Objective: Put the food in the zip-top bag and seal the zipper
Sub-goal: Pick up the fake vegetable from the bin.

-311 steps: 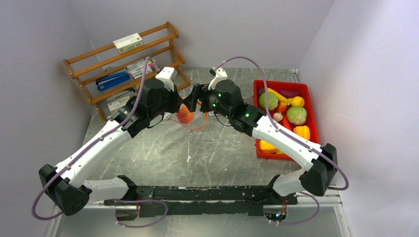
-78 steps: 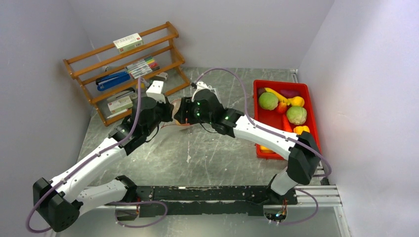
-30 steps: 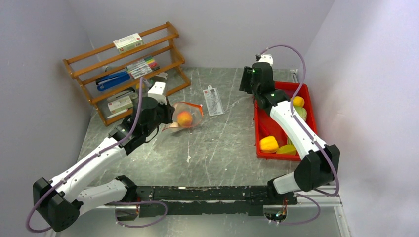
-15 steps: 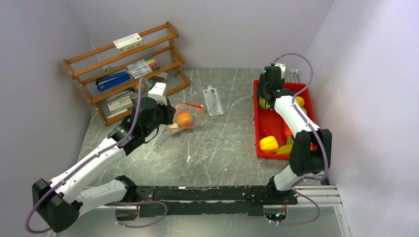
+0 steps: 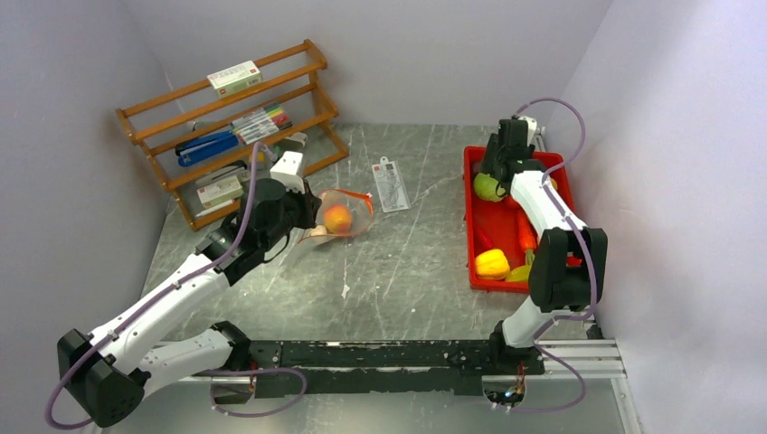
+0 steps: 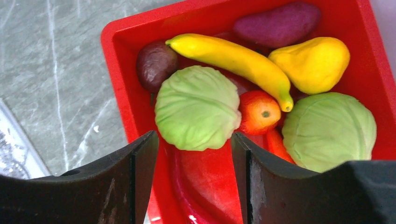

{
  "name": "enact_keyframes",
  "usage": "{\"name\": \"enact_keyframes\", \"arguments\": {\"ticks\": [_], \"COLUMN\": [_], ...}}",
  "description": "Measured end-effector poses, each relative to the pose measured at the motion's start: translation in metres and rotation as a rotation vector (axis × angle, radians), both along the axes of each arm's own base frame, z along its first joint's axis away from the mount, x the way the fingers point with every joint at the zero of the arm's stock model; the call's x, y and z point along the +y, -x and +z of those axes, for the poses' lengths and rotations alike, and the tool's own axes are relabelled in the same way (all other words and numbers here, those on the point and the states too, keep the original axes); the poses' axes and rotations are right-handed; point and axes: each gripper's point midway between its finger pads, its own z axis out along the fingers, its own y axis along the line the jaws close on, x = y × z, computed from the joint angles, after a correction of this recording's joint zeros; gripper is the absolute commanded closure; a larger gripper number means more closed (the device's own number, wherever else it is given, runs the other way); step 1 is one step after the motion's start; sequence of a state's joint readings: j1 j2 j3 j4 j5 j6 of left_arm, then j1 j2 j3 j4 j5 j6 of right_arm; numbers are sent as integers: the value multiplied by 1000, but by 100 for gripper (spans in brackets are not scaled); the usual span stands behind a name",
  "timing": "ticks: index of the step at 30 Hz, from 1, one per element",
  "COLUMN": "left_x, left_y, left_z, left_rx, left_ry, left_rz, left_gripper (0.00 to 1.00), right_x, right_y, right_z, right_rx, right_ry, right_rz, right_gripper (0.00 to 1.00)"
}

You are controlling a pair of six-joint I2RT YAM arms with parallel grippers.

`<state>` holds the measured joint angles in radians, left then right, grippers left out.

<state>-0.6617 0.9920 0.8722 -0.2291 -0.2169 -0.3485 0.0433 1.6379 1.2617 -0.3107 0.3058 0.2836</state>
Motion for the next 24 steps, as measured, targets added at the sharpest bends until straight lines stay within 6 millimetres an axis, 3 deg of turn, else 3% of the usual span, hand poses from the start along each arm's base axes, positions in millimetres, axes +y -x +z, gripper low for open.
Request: {"name": "enact_keyframes", "arguments": {"ticks": [11,14,24], "left_x": [-1,-2,-4], "left_y": [2,3,4], "left_z": [3,3,3], "left_rx": [-6,-4,-2], "left_ry": [10,12,15], "left_rz": [-11,-19,-29], "left_gripper": [93,93,93], "right_x": [-57,-56,-29], "right_y": [11,13,7], "right_z": [-11,-16,-25], "right_rx": [13,27,6], "right_ry": [-2,-25,-165], "right_rz": [-139,-125,-49], "right_gripper": [38,35,21]}}
